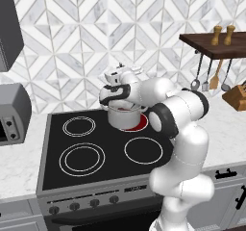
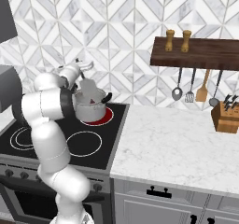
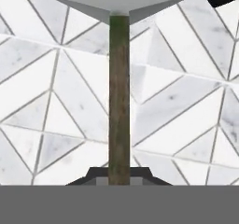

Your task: Put the bell pepper and potato in the pot. Retrieve the spatula and lightly stir the vegetables in the pot.

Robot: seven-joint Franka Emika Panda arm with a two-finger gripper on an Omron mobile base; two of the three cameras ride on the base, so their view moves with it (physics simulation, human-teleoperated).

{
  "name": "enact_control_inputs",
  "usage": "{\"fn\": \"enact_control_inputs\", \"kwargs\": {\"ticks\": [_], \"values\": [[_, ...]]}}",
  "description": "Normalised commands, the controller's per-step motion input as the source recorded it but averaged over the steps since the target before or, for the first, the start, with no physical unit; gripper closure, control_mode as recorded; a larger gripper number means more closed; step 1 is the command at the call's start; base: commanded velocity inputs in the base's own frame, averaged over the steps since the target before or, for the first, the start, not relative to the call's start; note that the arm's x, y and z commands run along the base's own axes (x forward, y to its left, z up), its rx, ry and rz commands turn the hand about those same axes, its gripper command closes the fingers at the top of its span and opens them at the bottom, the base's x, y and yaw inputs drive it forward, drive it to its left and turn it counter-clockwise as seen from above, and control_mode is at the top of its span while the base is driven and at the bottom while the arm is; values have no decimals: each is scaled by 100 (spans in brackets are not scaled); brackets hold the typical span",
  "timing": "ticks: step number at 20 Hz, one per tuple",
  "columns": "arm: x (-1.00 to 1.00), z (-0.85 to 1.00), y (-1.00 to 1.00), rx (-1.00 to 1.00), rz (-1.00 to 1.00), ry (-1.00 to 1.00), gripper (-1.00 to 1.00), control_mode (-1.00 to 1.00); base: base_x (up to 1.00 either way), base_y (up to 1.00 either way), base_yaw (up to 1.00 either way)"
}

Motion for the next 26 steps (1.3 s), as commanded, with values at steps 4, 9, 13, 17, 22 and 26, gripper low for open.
{"fn": "enact_control_inputs", "kwargs": {"ticks": [4,9,13,17,22,26], "values": [[28,-44,23,-13,2,-6,100,-100,0,0,0],[10,-34,45,-5,5,0,100,-100,0,0,0],[26,-33,53,0,8,0,100,-100,0,0,0],[30,-41,15,-2,5,0,100,-100,0,0,0],[28,-58,0,-5,4,0,100,-100,0,0,0],[38,-32,0,-1,4,-7,100,-100,0,0,0]]}}
